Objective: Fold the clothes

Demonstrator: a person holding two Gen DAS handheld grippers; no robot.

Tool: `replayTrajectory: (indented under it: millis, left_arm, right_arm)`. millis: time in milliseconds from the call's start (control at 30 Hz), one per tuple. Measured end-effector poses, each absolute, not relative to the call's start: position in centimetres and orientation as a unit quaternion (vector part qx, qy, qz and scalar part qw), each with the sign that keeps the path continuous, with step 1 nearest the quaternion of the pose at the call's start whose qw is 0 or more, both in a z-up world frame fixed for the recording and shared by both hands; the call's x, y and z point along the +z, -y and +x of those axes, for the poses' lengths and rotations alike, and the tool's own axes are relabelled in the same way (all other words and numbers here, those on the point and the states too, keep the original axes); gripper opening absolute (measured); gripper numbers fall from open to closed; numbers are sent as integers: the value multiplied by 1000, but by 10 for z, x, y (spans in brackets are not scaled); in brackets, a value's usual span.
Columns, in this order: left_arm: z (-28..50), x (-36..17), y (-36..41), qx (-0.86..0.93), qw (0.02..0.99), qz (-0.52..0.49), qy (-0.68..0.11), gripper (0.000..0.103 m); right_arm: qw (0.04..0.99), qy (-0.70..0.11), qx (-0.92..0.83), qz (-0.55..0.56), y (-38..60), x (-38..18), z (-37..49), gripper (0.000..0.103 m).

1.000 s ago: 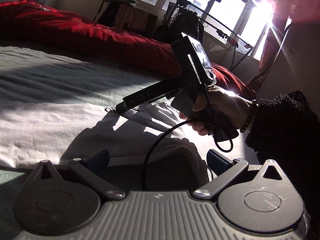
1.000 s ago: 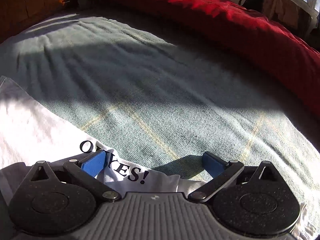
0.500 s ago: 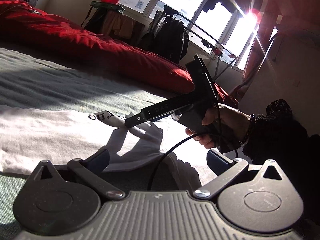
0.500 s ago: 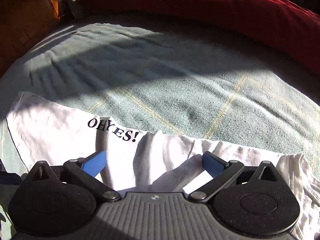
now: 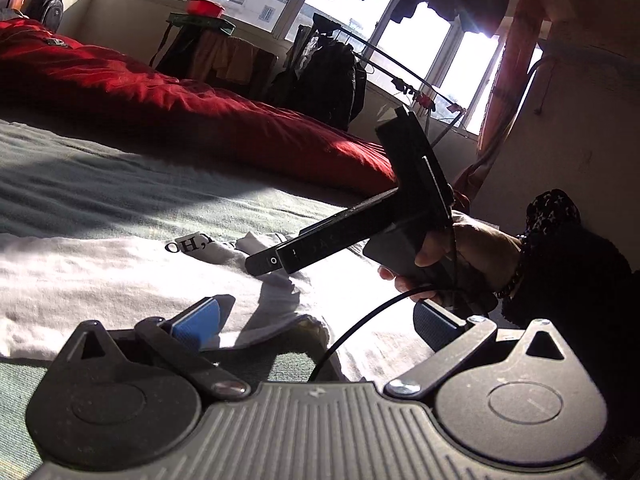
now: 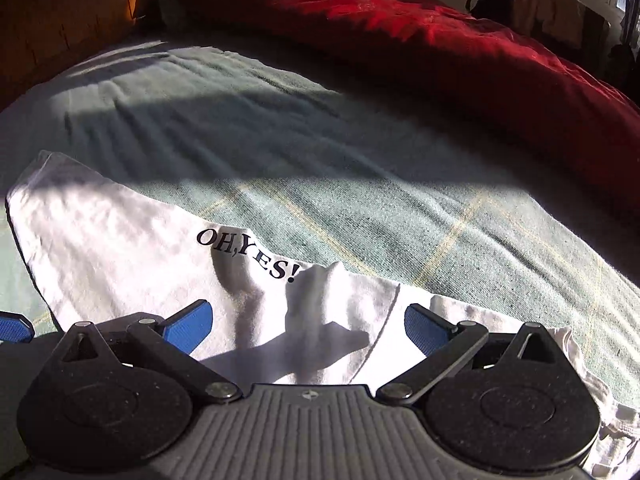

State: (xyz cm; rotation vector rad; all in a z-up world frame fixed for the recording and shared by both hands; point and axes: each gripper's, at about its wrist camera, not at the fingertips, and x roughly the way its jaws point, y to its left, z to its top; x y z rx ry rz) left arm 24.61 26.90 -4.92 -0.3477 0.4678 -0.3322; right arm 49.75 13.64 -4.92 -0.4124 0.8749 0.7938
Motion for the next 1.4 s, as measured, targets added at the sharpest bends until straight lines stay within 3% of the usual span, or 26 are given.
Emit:
replayTrajectory:
  millis: [200,500,800,1067,1200,1400]
  left_arm:
    - [223,-29,-251,-162,946,-154,-237,102]
    - [175,-31,-275,-38,945,-35,-322,102]
    - [241,-22,-299,-4,941,17,-338,102]
    - [316,-66,-312,-18,918,-66,-391,102]
    - [290,-87,-319,-18,914,-83,-396,102]
    - [266,-65,-316,-27,911,-57,-407,102]
  right_arm:
    - [796,-427,356,-239,-134,-66,442,103]
    - [823,-404,318,-242,-49,-21,350,103]
    - [861,-394,266,-180,47,-6,243,103]
    - [879,-401,250,-71,79,-1,218,103]
    - [881,-398,250,-57,84,2,215,103]
    - [879,-397,259,-47,86,-3,218,103]
